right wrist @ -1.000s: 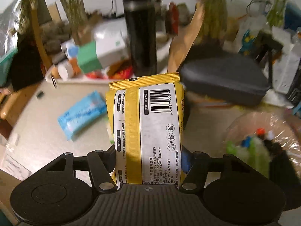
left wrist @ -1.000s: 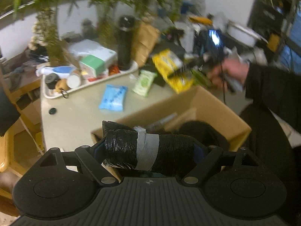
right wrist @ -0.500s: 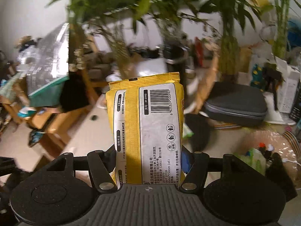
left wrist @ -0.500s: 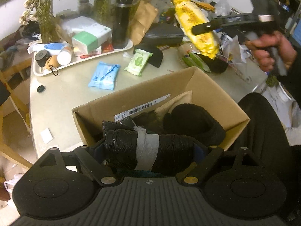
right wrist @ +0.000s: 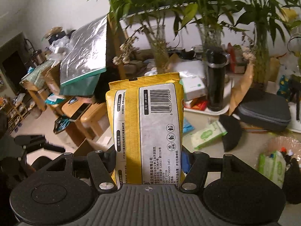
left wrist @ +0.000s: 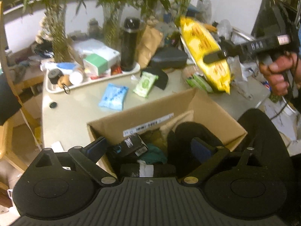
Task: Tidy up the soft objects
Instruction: 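Open the left tool to drop the roll in the box while the right tool carries the yellow pack over, then open the right tool to drop the yellow pack into the box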
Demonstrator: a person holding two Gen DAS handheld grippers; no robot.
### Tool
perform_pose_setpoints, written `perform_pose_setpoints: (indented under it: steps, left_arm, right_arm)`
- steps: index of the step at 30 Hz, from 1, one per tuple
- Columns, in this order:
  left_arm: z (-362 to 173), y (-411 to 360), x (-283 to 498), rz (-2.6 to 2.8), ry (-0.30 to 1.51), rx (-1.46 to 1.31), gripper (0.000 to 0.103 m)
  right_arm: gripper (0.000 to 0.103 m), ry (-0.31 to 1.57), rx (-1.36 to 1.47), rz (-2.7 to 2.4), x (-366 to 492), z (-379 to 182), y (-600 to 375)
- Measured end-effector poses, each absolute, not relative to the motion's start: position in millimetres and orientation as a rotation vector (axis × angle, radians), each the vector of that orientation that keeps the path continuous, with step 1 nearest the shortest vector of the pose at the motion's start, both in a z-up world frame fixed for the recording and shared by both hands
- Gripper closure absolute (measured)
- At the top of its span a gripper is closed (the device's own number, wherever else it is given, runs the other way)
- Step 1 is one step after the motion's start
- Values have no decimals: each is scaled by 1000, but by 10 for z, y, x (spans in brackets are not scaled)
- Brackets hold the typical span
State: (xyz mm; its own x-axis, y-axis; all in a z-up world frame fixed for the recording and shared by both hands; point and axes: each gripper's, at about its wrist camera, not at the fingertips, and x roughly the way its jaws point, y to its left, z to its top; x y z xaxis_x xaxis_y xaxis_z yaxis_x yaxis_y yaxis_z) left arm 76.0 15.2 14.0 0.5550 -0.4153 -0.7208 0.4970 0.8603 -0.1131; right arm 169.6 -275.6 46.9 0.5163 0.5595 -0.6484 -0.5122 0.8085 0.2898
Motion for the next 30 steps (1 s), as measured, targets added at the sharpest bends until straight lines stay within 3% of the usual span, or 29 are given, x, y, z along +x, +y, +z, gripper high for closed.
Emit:
perform_pose_setpoints:
  steps: [19,22,24,30]
  left_arm:
    - [194,378,534,-436,764,103,5]
    - [219,397,531,-447,749,74,5]
    - [233,397,530,-444,737,66,5]
    - [222,399,521,-425,722,77,6]
  right_arm:
    - [37,916,-123,782,1351,281,-2339]
    - [27,903,-197,837,1325,267,-2222]
    - [8,879,-189,858,1318,287,-2201]
    - [2,856,-167,850,1291,252,-2209]
